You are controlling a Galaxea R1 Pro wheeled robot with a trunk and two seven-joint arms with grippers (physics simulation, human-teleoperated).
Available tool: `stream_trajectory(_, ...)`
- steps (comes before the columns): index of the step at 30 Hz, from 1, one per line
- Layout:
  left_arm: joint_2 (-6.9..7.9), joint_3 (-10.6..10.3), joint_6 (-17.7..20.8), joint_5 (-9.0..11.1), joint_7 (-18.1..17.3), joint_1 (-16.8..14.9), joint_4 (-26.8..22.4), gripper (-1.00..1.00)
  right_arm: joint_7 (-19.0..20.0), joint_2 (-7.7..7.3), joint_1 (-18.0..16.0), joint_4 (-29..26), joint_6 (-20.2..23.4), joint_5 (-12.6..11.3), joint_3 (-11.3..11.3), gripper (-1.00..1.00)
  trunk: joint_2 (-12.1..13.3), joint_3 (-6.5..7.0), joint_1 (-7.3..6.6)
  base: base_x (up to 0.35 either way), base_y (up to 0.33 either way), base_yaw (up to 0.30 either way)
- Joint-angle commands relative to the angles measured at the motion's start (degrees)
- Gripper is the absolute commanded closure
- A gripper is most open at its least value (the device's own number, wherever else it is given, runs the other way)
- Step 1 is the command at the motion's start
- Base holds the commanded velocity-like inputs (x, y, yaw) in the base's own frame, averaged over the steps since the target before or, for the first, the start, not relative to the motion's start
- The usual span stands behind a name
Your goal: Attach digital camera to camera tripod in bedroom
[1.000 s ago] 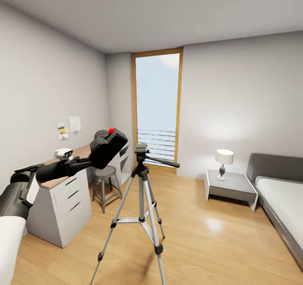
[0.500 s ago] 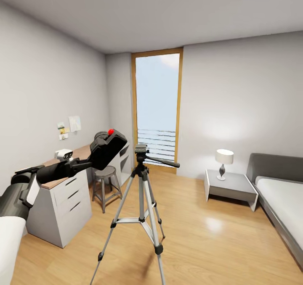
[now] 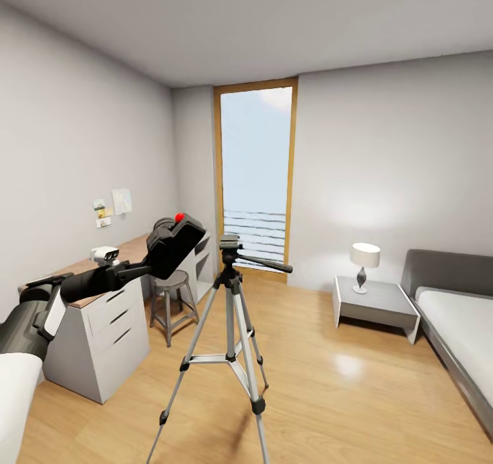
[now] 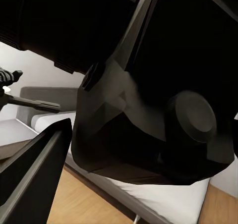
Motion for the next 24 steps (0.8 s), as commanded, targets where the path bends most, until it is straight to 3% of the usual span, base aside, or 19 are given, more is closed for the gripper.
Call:
stream_trajectory(1,0.02,0.0,0.5,0.0,-0.2,0.0,0.1,1.0,-0.1,0.05,-0.1,0.3,-0.4,0.0,-0.3,-1.0,0.0,-0.01,0.01,0.0,0.0,0.0)
stream_trajectory(16,0.15,0.1,0.9,0.1,-0.2,0.0,0.1,1.0,0.1,0.23,0.1,0.2,-0.5,0.0,-0.3,-1.0,0.0,-0.01,0.01,0.0,0.0,0.0)
stream_trajectory(24,1.52,0.1,1.1,0.0,-0.2,0.0,0.1,1.0,0.2,0.24,0.1,0.2,-0.6,0.0,-0.3,-1.0,0.0,-0.01,0.01,0.0,0.0,0.0)
